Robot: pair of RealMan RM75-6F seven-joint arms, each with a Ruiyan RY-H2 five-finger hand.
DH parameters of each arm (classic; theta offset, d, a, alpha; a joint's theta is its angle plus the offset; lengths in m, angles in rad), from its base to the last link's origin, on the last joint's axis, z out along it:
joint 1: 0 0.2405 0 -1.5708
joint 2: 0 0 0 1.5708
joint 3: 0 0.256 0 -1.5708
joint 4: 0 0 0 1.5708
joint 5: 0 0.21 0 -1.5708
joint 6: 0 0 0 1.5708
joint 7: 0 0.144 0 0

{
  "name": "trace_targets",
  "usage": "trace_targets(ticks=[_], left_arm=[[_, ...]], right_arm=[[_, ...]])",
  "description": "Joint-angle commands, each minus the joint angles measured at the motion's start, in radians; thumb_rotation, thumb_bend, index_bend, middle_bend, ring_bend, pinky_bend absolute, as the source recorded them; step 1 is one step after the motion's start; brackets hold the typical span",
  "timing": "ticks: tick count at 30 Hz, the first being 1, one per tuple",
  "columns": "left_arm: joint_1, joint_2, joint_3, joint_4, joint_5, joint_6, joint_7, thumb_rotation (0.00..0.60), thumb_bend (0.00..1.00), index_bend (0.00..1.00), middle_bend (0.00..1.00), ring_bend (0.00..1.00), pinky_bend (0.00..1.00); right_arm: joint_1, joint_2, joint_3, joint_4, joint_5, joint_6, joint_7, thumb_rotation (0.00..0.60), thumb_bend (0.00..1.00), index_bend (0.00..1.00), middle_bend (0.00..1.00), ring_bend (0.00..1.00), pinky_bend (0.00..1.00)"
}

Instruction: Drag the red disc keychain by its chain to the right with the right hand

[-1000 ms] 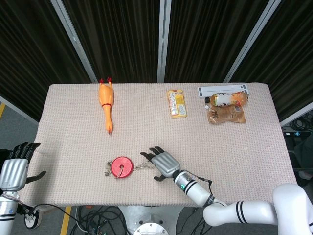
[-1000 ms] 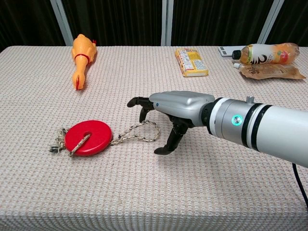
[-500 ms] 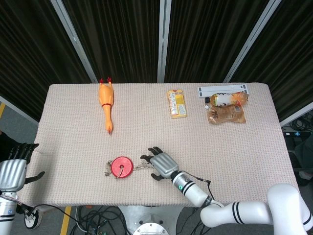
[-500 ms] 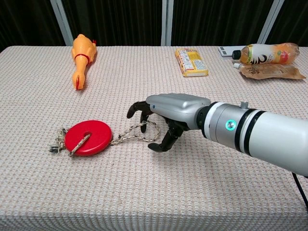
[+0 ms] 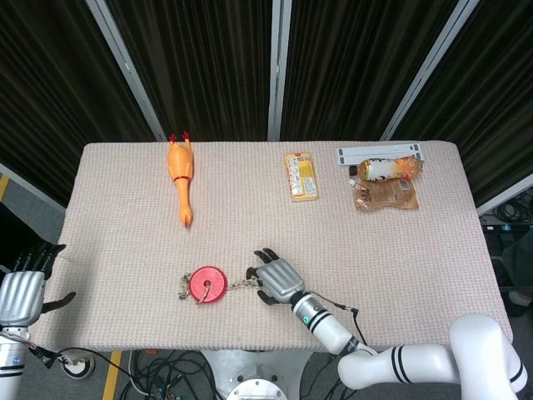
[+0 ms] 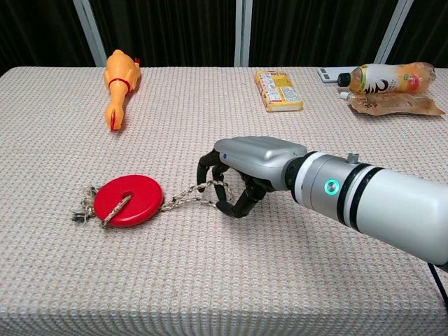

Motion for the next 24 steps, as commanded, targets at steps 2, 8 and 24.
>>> trace_targets(ticks=[2, 8, 24], left_arm=[[0.000, -0.001, 0.000, 0.002, -0.002, -0.002, -0.002, 0.600, 0.02, 0.17, 0.17, 0.10, 0.14], [0.003, -0.004, -0.002, 0.011, -0.005, -0.002, -0.010, 0.600, 0.02, 0.17, 0.17, 0.10, 0.14], [0.004, -0.009, -0.001, 0.021, -0.004, -0.004, -0.020, 0.600, 0.02, 0.17, 0.17, 0.10, 0.14]], right_arm=[[-0.001, -0.011, 0.003, 0.006, 0.000, 0.014, -0.008, 0.600, 0.38, 0.44, 0.55, 0.10, 0.00], [-0.002, -0.028, 0.005, 0.023, 0.006, 0.025, -0.017, 0.600, 0.41, 0.51, 0.59, 0.15, 0.00], [-0.051, -0.024, 0.005, 0.013, -0.078, 0.110, 0.017, 0.600, 0.57, 0.85, 0.84, 0.38, 0.00]])
